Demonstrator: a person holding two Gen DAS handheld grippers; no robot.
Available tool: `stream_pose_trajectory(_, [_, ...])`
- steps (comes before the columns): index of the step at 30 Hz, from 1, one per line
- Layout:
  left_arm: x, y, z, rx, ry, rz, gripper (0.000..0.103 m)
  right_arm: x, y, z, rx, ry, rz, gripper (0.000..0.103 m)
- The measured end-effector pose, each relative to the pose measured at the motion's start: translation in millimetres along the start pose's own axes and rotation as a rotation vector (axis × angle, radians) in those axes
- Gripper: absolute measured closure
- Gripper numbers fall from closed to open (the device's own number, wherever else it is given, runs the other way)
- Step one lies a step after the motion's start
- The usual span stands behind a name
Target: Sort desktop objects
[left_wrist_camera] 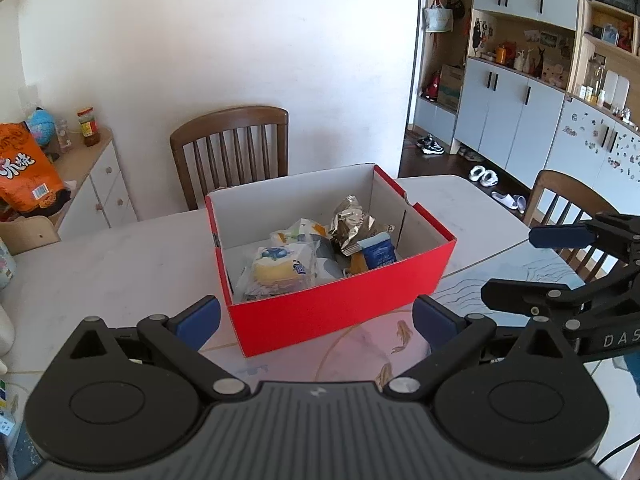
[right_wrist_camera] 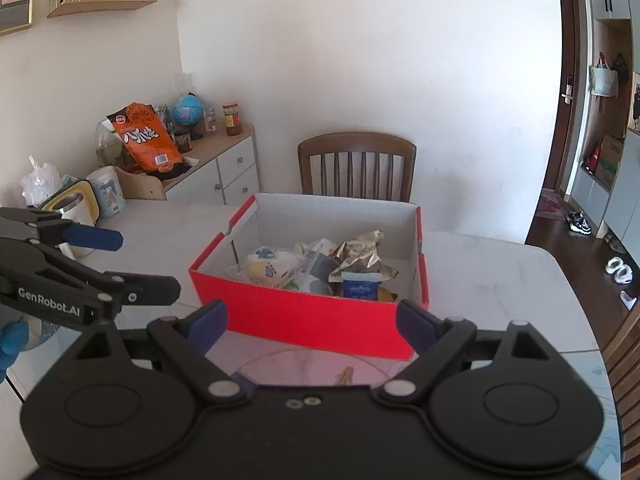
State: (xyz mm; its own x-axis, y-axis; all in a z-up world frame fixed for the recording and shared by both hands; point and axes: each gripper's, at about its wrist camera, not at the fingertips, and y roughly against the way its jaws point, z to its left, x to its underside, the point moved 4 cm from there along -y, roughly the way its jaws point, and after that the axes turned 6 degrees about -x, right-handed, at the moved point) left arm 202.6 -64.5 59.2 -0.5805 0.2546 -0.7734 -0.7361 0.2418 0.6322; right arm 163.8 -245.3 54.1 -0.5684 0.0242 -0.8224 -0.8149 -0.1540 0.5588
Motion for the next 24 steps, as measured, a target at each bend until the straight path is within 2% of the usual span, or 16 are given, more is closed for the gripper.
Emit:
stream_pose_trajectory(10, [11,0,-8,-0.01,-0.011,-0.001,0.0,7,4,-2,0.019,0.012,0.005,0.011])
stream_pose_trajectory(24, [19,-4,-17,0.015,-0.008,0.031,0.0,18,9,-8,0.042,-0.001,0.029,0.011])
